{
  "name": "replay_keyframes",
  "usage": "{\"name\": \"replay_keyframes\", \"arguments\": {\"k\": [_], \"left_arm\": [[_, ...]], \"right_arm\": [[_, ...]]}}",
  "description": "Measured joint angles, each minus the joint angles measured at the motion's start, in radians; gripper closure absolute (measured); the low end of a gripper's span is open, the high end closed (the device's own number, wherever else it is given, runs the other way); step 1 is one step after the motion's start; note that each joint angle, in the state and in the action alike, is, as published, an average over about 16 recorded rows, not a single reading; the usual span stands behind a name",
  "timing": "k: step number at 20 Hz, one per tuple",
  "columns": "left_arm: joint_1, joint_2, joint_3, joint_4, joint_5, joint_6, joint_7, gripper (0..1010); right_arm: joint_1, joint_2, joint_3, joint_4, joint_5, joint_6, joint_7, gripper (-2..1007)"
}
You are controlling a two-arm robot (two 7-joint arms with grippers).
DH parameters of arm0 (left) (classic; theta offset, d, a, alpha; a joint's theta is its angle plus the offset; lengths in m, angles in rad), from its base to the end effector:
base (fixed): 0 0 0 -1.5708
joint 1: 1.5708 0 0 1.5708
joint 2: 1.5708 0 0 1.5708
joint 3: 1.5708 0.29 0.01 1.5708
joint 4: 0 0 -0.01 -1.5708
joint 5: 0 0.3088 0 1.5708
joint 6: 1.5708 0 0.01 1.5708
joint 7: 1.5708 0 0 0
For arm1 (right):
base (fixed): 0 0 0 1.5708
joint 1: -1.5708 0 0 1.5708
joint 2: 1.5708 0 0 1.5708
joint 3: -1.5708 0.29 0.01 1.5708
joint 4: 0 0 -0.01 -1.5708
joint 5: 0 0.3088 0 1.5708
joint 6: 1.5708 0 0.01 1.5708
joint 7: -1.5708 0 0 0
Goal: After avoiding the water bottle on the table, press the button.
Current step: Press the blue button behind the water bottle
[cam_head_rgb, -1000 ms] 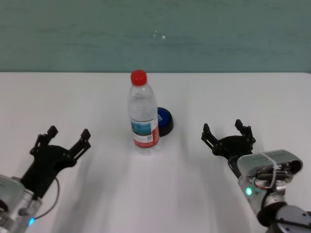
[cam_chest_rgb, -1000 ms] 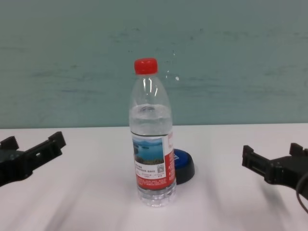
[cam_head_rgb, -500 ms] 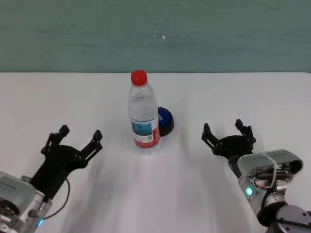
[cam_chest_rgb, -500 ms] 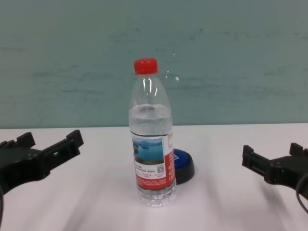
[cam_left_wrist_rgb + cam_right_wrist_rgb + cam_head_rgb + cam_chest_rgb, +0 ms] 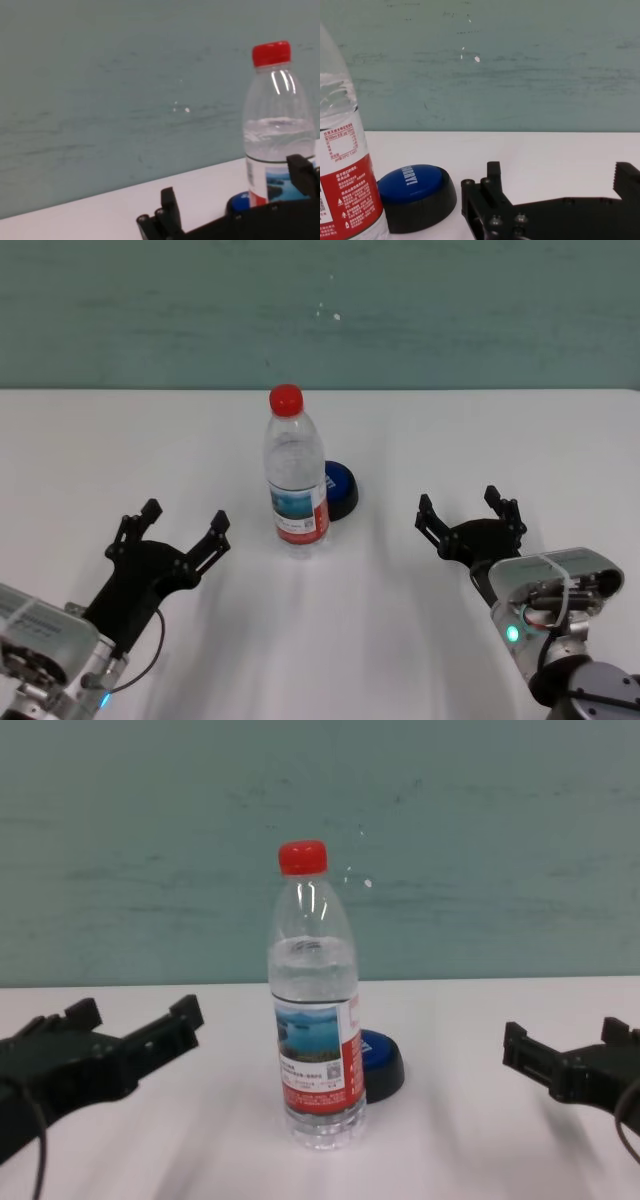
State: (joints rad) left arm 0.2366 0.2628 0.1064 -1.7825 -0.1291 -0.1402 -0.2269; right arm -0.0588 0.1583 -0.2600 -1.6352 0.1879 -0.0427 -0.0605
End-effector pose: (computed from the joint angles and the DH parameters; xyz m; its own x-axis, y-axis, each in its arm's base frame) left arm 0.2582 0.0271 -0.3013 0.3768 0.9191 0.1152 -0.9211 0.3849 -0.0581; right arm 0.3002 0.0394 -0.3070 0.2028 -0.9779 -0.0508 0.9792 0.2028 0.0060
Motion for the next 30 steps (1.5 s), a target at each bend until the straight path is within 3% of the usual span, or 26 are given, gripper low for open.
{"name": "replay_keyframes", "arguments": {"k": [16,30], "left_arm": [[-0.01,-0.017,0.037,-0.001,0.022,-0.003,0.005,0],[-0.017,-0.024,0.047,0.006,0.03,-0.002,0.011,0]], "right_arm": [[0.0,0.0,0.0,0.0,0.0,0.0,0.0,1],[0.0,0.0,0.0,0.0,0.0,0.0,0.0,1]]}}
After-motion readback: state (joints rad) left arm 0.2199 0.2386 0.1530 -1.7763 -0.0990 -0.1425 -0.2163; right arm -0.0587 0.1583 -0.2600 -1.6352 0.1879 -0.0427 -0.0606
